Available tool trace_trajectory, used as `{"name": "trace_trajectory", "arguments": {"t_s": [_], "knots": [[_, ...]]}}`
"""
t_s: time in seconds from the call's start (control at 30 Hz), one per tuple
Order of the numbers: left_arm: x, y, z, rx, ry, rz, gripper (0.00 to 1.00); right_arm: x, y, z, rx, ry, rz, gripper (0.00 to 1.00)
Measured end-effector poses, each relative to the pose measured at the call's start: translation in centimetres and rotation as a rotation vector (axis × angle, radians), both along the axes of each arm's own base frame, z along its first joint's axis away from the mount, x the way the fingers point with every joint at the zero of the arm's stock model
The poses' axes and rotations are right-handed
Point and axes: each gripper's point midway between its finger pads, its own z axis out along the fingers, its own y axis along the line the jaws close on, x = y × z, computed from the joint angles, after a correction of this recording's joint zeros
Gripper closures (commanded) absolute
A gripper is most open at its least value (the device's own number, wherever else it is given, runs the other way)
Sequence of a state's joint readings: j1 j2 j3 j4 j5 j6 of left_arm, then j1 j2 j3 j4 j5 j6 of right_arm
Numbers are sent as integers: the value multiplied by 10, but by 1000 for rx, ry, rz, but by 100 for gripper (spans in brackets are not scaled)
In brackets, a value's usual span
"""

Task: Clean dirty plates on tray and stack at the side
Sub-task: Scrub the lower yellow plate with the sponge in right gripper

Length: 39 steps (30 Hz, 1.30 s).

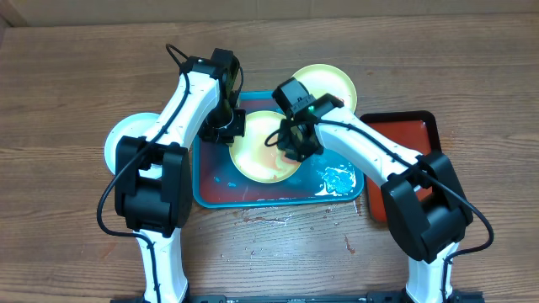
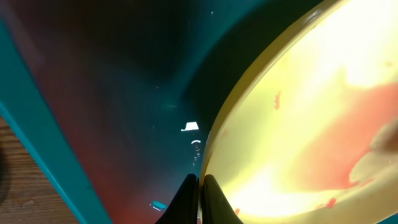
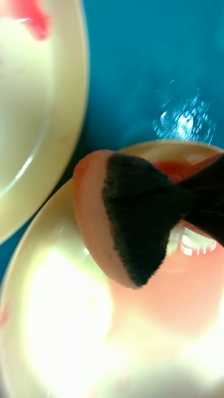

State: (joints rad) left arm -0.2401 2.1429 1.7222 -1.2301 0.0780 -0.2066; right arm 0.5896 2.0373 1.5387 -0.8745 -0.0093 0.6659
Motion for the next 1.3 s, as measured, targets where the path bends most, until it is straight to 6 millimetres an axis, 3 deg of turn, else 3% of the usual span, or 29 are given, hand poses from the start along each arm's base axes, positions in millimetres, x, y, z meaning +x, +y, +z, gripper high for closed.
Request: {"name": "trace_trajectory", "arguments": {"t_s": [0.23,0.33,0.47,0.73,0.9,1.3], "knots": [[0,0,0,0,0,0,96,36,50,65,207,-128,85,96],[0,0,0,0,0,0,96,42,61,76,260,-156,101,96],[0,0,0,0,0,0,96,43,68,63,279,-134,102,96],[0,1,0,4,0,0,96,29,91,-14,243,-8,128,96],[0,2,0,8,-1,1,96,21,84,-23,191,21,121,96],[2,1,0,6,-7,1,96,11,33,-33,-83,38,85,96]]}}
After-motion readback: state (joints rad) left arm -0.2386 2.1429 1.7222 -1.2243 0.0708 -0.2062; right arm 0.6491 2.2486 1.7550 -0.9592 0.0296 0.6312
